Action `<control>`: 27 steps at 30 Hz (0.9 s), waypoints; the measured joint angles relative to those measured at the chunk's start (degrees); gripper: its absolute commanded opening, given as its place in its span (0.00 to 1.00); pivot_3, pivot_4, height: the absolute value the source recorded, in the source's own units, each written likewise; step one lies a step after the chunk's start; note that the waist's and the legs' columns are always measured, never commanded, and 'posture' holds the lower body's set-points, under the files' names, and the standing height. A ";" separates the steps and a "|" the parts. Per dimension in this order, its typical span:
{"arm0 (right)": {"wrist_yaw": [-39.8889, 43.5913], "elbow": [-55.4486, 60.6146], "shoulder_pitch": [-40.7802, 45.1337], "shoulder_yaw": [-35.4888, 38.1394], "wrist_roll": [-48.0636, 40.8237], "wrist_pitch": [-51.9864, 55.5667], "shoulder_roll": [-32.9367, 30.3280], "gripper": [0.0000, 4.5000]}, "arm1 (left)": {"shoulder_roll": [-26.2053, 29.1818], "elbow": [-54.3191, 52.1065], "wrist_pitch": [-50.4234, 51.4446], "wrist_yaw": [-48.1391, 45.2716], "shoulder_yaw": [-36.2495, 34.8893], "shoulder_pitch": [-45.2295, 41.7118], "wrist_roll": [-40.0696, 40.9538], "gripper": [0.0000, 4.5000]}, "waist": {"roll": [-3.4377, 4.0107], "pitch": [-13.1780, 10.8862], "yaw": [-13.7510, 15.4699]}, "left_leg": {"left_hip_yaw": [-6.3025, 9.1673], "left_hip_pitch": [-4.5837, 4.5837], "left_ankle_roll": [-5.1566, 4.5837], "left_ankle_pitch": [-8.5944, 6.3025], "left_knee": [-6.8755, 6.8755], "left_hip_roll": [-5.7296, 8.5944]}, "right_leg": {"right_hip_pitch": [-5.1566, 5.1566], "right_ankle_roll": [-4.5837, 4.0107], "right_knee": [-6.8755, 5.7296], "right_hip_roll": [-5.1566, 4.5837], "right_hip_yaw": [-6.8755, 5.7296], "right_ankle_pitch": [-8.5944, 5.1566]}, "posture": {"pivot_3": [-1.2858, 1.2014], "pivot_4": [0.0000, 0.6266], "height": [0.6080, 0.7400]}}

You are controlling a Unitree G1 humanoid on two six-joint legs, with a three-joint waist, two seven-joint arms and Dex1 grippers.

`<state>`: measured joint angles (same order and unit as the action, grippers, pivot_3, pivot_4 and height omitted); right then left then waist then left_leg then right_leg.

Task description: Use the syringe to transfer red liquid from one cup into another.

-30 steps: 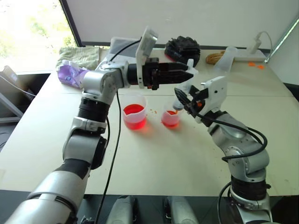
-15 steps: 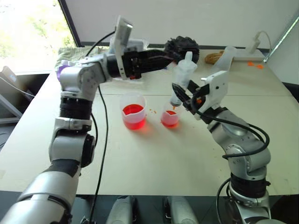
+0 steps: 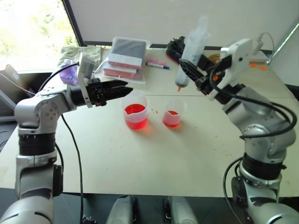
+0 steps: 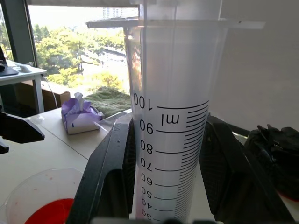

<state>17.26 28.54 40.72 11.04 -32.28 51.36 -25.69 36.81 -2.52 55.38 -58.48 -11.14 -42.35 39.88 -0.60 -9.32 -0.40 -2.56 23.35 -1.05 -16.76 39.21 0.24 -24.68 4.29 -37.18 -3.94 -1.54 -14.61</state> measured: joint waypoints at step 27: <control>13.33 -57.58 31.81 -41.53 2.90 40.79 -23.44 0.30 | 1.00 -14.12 0.12 9.01 -3.40 13.45 10.92 0.57 | 0.06 0.01 -0.45 | -0.12 0.01 -0.05 -0.05 -0.14 0.04 | -0.12 -0.05 0.10 -0.21 0.00 -0.01 | 0.52 0.24 1.00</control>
<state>30.58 -29.04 72.53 -30.49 -29.38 92.14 -49.12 37.81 -16.64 55.49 -49.47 -14.53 -28.90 50.80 -0.54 -9.31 -0.84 -2.68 23.37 -1.11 -16.81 39.08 0.28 -24.80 4.25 -37.07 -4.16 -1.54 -14.63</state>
